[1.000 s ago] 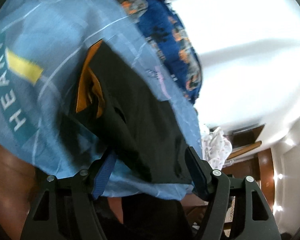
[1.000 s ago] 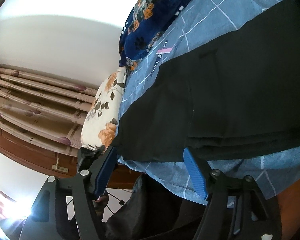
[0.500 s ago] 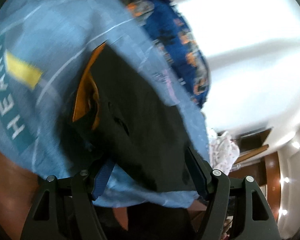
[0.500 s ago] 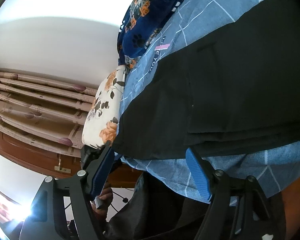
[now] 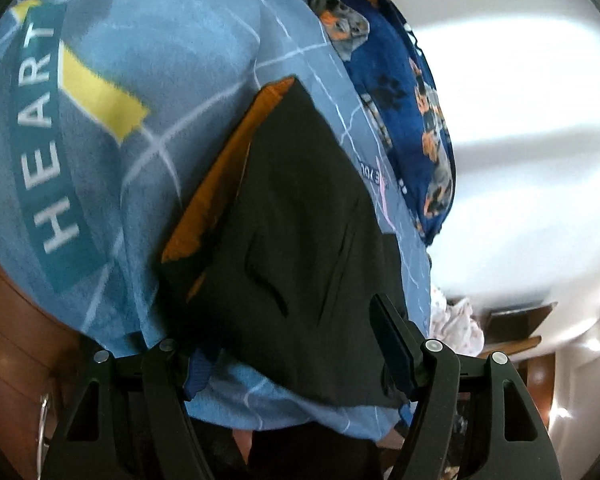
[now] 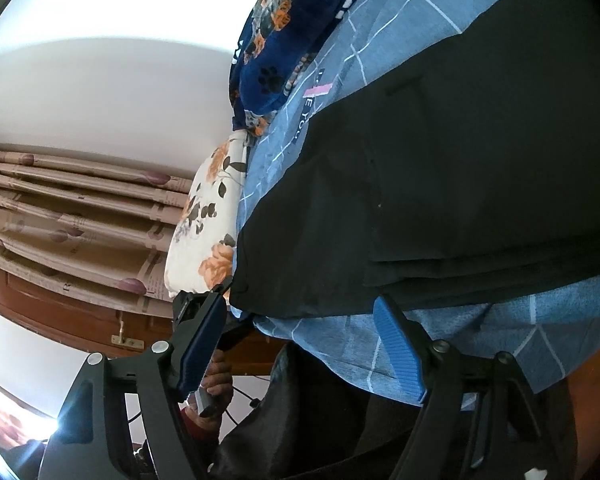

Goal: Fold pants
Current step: 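Roll the left gripper and grasp the orange-lined trouser edge, then lift the trousers with the left gripper and fold them over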

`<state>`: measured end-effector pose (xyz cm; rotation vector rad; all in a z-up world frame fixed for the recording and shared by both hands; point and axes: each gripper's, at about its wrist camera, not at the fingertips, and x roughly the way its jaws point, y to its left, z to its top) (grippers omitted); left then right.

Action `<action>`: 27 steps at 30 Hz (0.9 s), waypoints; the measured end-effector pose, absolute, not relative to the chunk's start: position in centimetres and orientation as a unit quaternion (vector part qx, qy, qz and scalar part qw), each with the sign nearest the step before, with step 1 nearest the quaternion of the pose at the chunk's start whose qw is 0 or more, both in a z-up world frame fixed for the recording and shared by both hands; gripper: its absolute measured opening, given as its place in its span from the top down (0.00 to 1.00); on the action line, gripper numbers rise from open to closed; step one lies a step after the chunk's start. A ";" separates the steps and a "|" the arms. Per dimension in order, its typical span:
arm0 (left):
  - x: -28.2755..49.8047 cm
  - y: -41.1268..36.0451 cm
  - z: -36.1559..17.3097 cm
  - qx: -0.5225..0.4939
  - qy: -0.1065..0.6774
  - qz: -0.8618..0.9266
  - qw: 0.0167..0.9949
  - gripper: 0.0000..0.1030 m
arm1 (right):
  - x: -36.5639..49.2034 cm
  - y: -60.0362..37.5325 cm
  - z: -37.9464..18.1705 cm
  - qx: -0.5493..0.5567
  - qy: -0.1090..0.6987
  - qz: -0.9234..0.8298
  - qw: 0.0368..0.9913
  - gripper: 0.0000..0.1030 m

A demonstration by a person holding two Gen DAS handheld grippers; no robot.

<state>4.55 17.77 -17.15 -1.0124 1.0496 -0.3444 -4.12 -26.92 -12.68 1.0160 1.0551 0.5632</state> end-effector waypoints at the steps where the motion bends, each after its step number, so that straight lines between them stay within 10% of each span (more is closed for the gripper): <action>1: 4.8 17.8 -16.9 -0.462 0.474 -0.155 0.733 0.32 | -4.1 -26.9 -12.7 0.458 0.475 0.253 0.707 0.27; 7: 5.7 17.2 -16.3 -0.429 0.470 -0.165 0.754 0.34 | -4.2 -27.0 -13.0 0.462 0.478 0.252 0.703 0.27; 11: 5.2 16.6 -14.9 -0.357 0.475 -0.145 0.791 0.74 | -4.3 -27.2 -13.0 0.463 0.478 0.252 0.703 0.27; 27: 6.0 16.7 -16.4 -0.374 0.507 -0.132 0.766 0.64 | -4.3 -27.2 -13.6 0.461 0.487 0.248 0.699 0.26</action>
